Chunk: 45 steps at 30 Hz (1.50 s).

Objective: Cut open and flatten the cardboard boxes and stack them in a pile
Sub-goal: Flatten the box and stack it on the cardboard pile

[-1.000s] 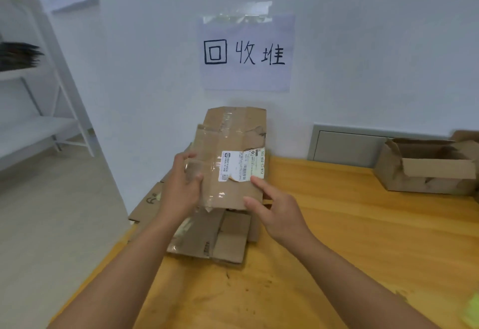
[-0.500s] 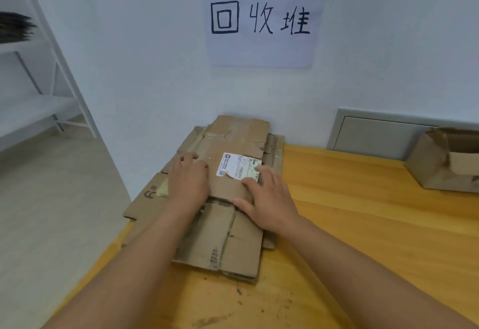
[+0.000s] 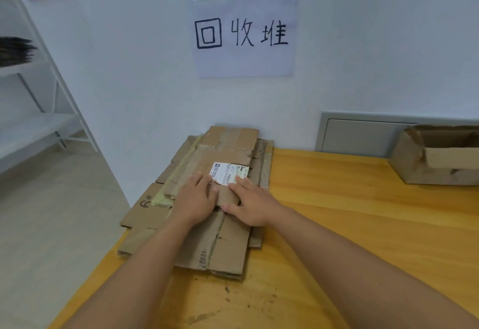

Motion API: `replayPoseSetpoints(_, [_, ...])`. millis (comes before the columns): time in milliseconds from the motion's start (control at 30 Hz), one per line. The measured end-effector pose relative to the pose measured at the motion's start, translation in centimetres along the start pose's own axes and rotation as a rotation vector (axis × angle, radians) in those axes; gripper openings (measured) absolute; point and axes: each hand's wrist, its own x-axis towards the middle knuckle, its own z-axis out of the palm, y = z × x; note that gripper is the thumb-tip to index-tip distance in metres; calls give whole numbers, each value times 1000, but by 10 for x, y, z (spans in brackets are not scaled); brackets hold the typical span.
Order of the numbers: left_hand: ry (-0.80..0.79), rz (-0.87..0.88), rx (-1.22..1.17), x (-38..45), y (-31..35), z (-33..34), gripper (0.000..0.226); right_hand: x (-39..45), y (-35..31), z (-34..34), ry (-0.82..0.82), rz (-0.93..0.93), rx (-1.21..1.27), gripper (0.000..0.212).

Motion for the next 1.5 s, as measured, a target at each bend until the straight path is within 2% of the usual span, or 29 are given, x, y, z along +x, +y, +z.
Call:
replayPoseSetpoints(100, [-131, -68, 52, -1, 9, -6, 61, -28, 1, -7, 46, -6, 62, 73])
replayPoseSetpoints(167, [-122, -120, 64, -2, 24, -11, 64, -53, 11, -14, 81, 3, 115, 71])
replayPoseSetpoints(267, [157, -30, -38, -15, 67, -14, 47, -93, 37, -36, 132, 45, 137, 66])
replayPoseSetpoints(333, [244, 79, -163, -31, 106, -9, 32, -120, 59, -52, 170, 82, 151, 63])
replayPoseSetpoints(467, [143, 195, -258, -54, 173, 19, 17, -172, 106, -69, 229, 192, 180, 61])
replayPoseSetpoints(600, [80, 186, -333, -73, 230, 45, 15, -224, 150, -76, 261, 299, 218, 60])
replayPoseSetpoints(800, [-16, 181, -385, -89, 303, 84, 37, -292, 206, -91, 321, 418, 117, 59])
replayPoseSetpoints(867, [-21, 246, -391, -94, 325, 94, 27, -311, 225, -100, 383, 465, -10, 56])
replayPoseSetpoints(933, [-43, 322, -356, -96, 343, 103, 7, -328, 244, -110, 495, 553, -147, 53])
replayPoseSetpoints(1067, [-129, 325, -261, -99, 362, 113, 31, -350, 276, -125, 668, 844, -249, 52])
replayPoseSetpoints(1167, [-156, 350, -203, -101, 361, 114, 36, -353, 294, -133, 544, 1018, -213, 51])
replayPoseSetpoints(1233, [-162, 333, -195, -100, 355, 114, 34, -350, 298, -135, 448, 1068, -198, 41])
replayPoseSetpoints(1300, [-173, 287, -216, -99, 346, 112, 29, -346, 294, -133, 490, 1051, -229, 33])
replayPoseSetpoints(1433, [-181, 271, -178, -93, 322, 104, 66, -331, 258, -140, 749, 872, -342, 24])
replayPoseSetpoints(1500, [-120, 293, -147, -91, 309, 99, 66, -324, 231, -146, 824, 756, -347, 22])
